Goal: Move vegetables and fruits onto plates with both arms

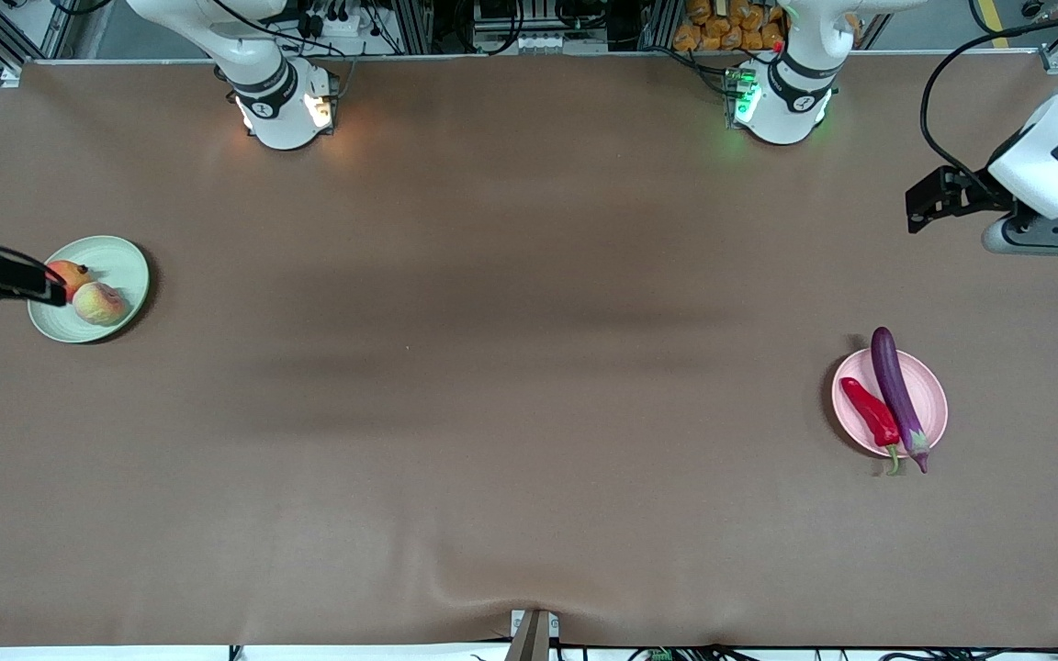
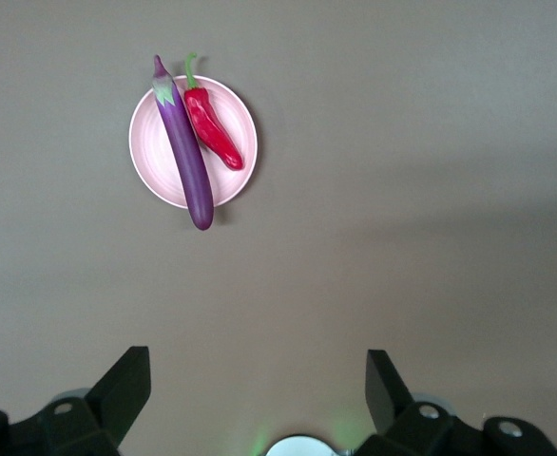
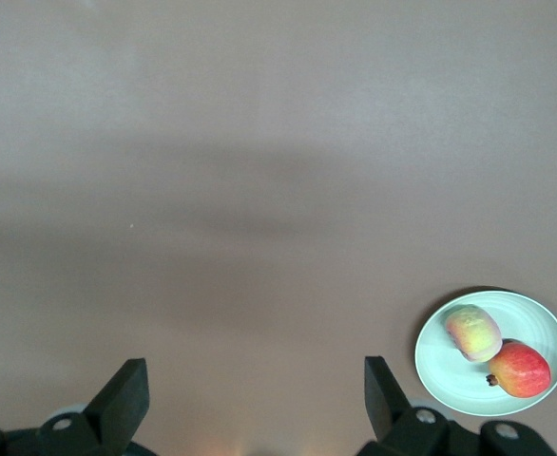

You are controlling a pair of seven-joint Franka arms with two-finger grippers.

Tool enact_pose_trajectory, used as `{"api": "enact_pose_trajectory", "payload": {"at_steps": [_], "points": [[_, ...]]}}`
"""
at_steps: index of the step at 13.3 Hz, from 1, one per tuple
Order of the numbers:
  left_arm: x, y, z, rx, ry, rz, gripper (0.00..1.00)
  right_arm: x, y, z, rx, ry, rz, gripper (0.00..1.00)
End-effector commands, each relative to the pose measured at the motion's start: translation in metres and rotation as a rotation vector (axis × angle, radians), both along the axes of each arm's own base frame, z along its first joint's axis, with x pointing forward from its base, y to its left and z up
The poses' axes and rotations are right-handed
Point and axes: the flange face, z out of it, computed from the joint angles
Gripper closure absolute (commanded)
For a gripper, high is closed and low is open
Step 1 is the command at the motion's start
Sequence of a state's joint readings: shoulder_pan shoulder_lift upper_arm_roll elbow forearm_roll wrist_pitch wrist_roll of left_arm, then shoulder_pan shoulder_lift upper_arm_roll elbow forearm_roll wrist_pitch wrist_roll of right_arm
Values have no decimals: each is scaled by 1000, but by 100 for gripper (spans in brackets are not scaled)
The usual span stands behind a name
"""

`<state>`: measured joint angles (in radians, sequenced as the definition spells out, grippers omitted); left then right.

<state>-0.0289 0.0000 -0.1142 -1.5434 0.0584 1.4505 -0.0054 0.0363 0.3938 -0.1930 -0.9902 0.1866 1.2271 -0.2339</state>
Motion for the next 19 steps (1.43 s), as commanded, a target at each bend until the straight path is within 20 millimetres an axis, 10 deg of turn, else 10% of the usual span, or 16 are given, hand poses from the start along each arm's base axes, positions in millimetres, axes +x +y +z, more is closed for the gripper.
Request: {"api": "enact_pose_trajectory", "payload": {"at_steps": [1, 8, 15, 19], "points": [[-8, 0, 12, -20, 31, -41, 0, -28, 21, 42, -84, -31, -11, 0], [-4, 27, 16, -58, 20, 40, 0, -119, 3, 18, -81, -150, -102, 0], [4, 44, 12, -60, -19, 77, 0, -113, -4, 66, -166, -213, -102, 0], [2, 40, 8, -48, -16, 114, 0, -112, -12, 59, -191, -190, -103, 0]]}}
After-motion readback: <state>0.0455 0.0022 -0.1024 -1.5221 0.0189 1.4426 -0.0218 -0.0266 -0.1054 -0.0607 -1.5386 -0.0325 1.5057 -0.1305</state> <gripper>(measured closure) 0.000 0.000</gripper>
